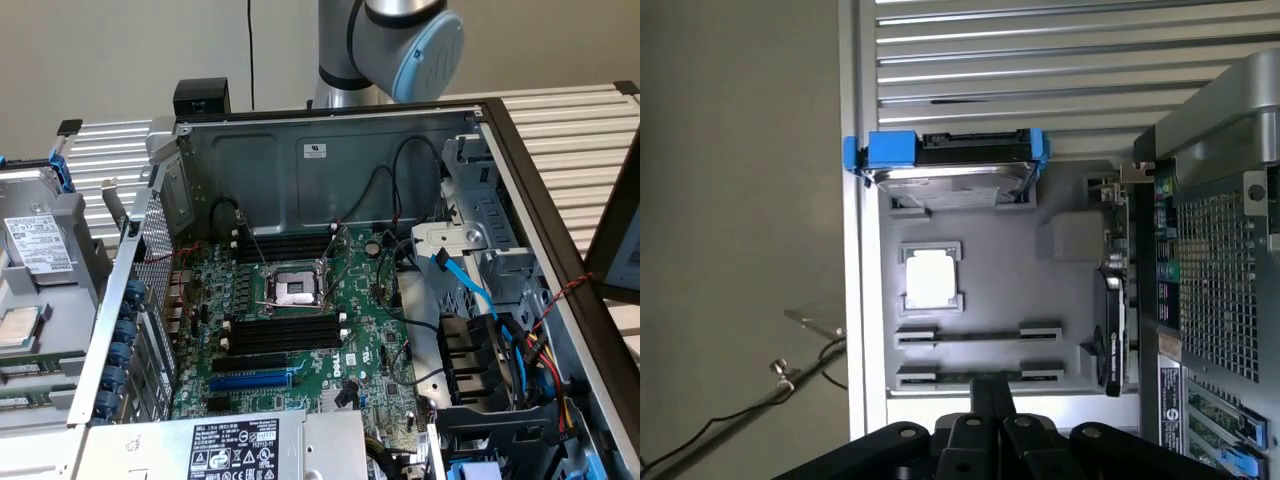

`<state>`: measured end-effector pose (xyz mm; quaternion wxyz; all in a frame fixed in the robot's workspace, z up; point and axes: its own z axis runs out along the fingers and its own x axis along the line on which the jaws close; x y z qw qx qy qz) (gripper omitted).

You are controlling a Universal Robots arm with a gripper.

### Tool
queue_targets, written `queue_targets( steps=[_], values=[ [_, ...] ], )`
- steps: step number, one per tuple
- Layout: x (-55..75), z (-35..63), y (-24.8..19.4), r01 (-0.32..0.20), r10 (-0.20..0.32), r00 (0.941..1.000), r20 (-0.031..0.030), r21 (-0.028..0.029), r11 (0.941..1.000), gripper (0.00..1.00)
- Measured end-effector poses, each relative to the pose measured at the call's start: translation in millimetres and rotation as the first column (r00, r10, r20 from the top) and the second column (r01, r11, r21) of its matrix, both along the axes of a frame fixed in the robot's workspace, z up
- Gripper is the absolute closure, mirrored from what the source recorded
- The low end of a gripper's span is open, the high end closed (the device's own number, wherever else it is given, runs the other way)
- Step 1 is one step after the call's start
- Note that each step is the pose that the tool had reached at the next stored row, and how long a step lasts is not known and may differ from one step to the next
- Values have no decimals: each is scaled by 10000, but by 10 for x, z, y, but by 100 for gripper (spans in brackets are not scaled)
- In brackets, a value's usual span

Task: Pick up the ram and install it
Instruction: 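Reach for the ram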

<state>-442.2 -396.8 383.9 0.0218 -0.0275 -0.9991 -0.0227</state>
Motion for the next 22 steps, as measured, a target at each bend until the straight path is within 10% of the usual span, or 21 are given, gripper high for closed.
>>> queue_targets(
  steps=[9, 22],
  values=[
    [-254, -8, 0, -272, 272, 9996, -9, 0, 9996, 89],
    [-267, -9, 0, -866, 866, 9962, -7, -5, 9962, 89]
  ],
)
